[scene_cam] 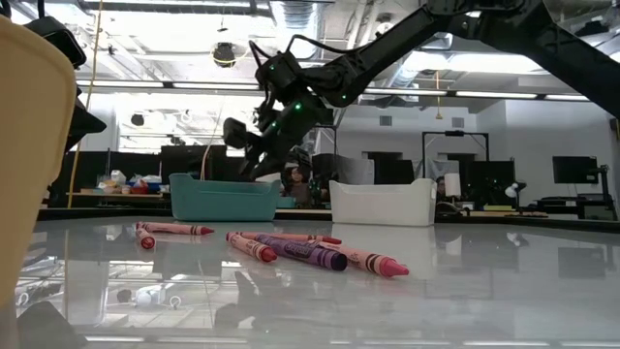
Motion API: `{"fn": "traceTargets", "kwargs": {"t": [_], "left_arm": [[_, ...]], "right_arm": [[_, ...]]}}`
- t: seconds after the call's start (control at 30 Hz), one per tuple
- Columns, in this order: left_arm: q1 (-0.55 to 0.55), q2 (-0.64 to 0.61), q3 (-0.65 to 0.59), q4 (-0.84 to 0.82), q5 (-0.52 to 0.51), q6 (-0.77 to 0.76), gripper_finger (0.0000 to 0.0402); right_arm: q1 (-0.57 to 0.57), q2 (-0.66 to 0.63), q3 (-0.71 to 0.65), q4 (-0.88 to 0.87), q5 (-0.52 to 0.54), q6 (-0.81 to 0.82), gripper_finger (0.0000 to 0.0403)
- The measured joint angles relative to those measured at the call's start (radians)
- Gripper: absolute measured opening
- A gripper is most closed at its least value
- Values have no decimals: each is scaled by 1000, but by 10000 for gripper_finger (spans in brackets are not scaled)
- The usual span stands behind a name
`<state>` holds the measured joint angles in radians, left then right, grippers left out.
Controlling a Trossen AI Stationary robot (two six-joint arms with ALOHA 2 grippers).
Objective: Sort crayons
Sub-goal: Put the red crayon into the top green bin
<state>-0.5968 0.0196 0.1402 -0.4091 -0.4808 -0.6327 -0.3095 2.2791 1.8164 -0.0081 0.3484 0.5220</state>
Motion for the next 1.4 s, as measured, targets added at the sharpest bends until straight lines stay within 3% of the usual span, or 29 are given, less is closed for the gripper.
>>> {"fn": "traceTargets", "kwargs": {"t": [0.2, 0.57, 0.73, 1.1, 1.27, 1.4], "left_arm": [[0, 0, 0, 0, 0, 0, 228], [0, 0, 0, 0, 0, 0, 228], [0, 0, 0, 0, 2, 0, 228], [0, 0, 0, 0, 3, 0, 228], [0, 0, 0, 0, 2, 0, 228], [0, 0, 0, 1, 2, 0, 228]], "right_arm": [[21, -7, 15, 1, -80, -65, 111], [256, -29, 259, -518, -115, -415, 108], [406, -97, 271, -676, -43, -568, 108], [626, -347, 252, -937, 39, -509, 108], [689, -473, 107, -999, 113, -396, 108], [744, -562, -85, -863, 168, -317, 108]]}}
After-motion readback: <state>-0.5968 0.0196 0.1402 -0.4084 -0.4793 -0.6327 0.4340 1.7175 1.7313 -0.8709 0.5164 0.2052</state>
